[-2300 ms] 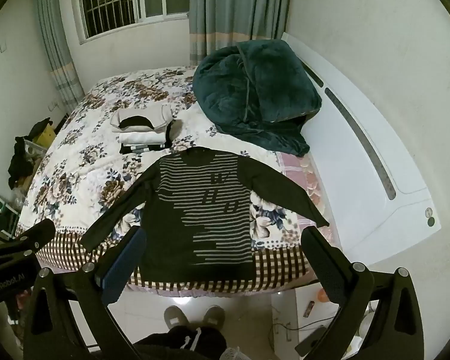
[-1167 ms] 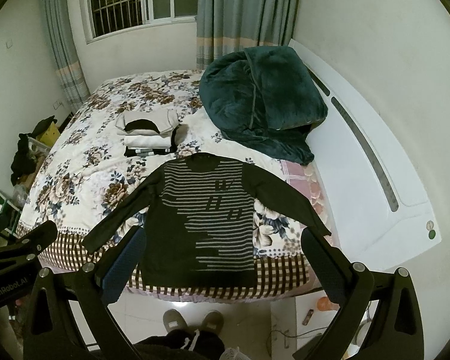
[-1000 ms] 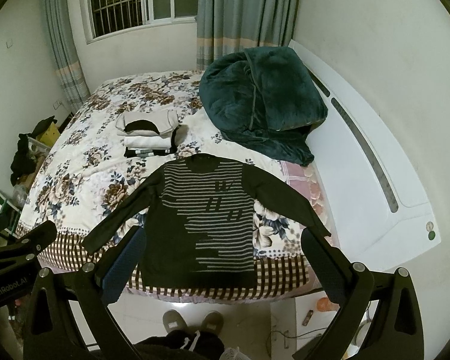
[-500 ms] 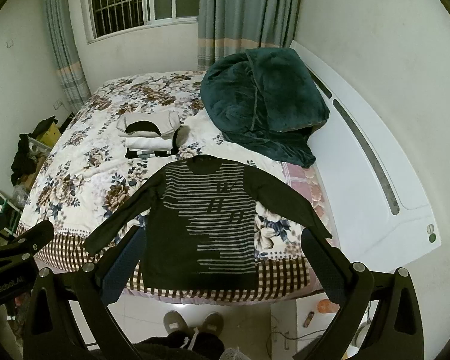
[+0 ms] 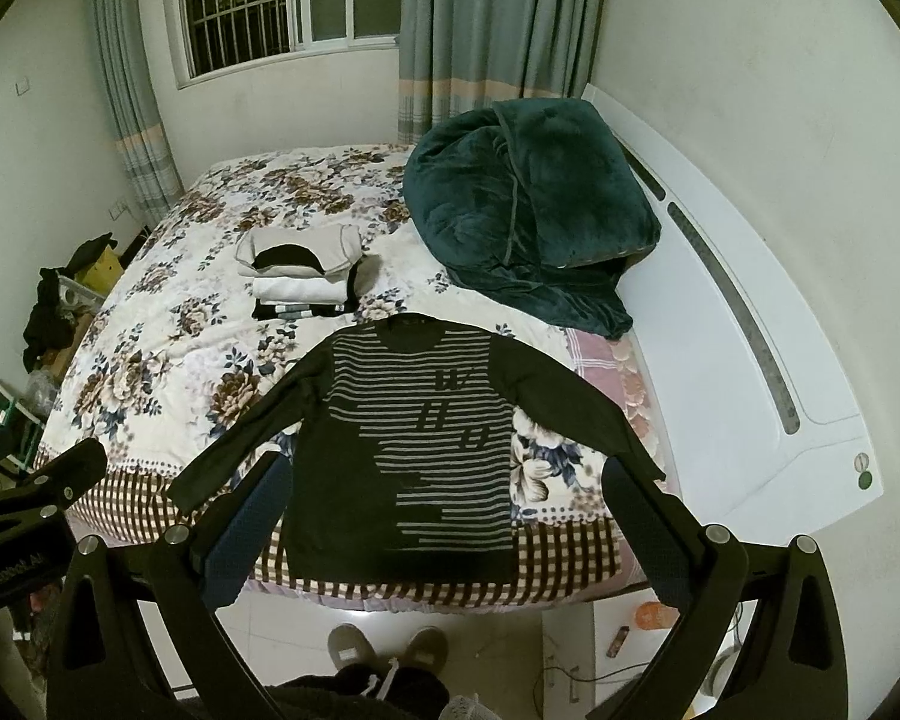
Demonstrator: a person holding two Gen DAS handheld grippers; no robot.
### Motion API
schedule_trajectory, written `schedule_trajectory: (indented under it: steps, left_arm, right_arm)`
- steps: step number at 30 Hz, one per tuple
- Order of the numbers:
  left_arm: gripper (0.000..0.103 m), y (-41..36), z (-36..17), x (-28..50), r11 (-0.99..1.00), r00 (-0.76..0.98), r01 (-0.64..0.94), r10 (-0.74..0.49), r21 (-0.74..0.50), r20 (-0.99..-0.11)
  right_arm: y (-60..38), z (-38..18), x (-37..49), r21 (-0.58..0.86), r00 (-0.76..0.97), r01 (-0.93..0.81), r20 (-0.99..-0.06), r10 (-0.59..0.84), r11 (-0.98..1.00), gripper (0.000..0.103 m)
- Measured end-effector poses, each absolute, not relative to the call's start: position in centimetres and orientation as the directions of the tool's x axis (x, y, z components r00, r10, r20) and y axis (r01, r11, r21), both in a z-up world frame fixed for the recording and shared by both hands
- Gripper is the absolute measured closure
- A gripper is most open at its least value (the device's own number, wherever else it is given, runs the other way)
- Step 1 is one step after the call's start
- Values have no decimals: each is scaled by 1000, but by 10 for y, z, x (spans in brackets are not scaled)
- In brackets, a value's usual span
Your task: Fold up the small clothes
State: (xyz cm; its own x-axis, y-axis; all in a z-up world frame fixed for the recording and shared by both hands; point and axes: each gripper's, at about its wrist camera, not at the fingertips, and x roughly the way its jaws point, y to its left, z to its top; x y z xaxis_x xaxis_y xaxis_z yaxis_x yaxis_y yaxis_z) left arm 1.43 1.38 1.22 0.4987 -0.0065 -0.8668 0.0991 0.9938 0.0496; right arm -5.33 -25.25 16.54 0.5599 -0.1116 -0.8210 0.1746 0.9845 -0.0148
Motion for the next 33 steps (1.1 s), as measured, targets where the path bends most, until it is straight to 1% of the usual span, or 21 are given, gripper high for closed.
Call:
schedule_trajectory:
  steps: [20,25,29,33]
  left_arm:
    - [0,15,12,17,994,500,98,-14,40,-866]
    - [0,11,11,34,993,490,108,-23,35,-872]
    - [0,12,-8,54,992,502,119,-18,49,-865]
    - [0,7,-39,85,990,511,120,3,74,-860]
  right_arm:
    - [-251,167,-51,-17,558,178,-822,-115,984,0]
    - [-249,167,-40,-20,544,200,-830,-128,980,0]
    - [-251,144,-22,-21,520,249,-840,-152,968,0]
    - [-285,98,-5,-2,461,360,-869,-180,933,0]
